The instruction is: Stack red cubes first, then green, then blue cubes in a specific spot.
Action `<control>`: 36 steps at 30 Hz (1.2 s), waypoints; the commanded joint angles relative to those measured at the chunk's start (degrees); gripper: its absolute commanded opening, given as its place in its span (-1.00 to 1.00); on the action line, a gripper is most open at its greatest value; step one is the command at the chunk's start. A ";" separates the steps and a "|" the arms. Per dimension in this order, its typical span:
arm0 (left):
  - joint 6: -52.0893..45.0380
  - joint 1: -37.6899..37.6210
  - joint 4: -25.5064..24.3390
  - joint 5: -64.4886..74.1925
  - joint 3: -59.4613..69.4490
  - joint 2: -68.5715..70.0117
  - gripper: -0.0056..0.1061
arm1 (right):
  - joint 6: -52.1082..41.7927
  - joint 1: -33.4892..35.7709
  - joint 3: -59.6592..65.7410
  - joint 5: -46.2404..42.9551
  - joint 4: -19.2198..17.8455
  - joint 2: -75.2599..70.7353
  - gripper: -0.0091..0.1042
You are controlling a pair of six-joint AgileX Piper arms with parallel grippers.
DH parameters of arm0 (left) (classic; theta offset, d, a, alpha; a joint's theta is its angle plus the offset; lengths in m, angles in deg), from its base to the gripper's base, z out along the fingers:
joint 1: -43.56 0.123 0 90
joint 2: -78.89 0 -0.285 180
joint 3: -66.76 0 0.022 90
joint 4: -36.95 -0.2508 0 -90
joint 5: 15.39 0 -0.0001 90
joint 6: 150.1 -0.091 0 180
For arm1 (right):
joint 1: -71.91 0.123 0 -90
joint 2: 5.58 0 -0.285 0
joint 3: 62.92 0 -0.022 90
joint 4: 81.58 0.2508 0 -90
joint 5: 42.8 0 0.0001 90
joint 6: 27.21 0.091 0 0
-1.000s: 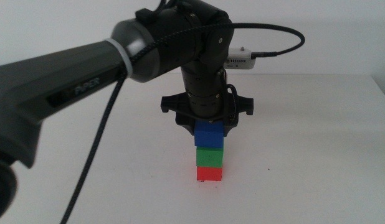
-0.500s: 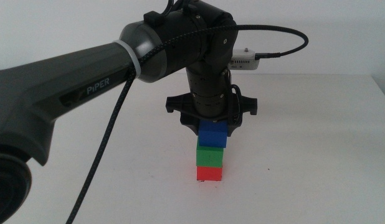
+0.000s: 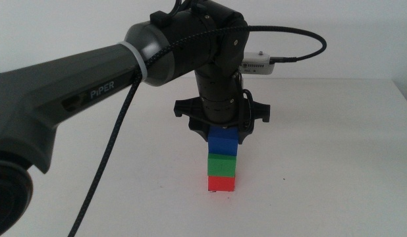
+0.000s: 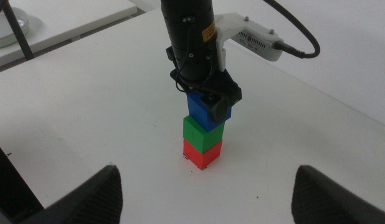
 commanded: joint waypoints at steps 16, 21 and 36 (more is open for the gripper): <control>-0.24 0.28 0.49 -0.25 -0.01 0.03 0.55 | -0.60 -0.12 0.06 -0.54 -0.38 -0.21 0.78; -0.36 0.28 0.60 -0.25 -0.01 0.57 0.66 | -0.60 -0.12 0.06 -0.54 -0.38 -0.21 0.78; -2.36 0.28 -0.72 -0.25 -0.01 15.71 0.73 | -0.60 -0.12 0.06 -0.54 -0.38 -0.21 0.78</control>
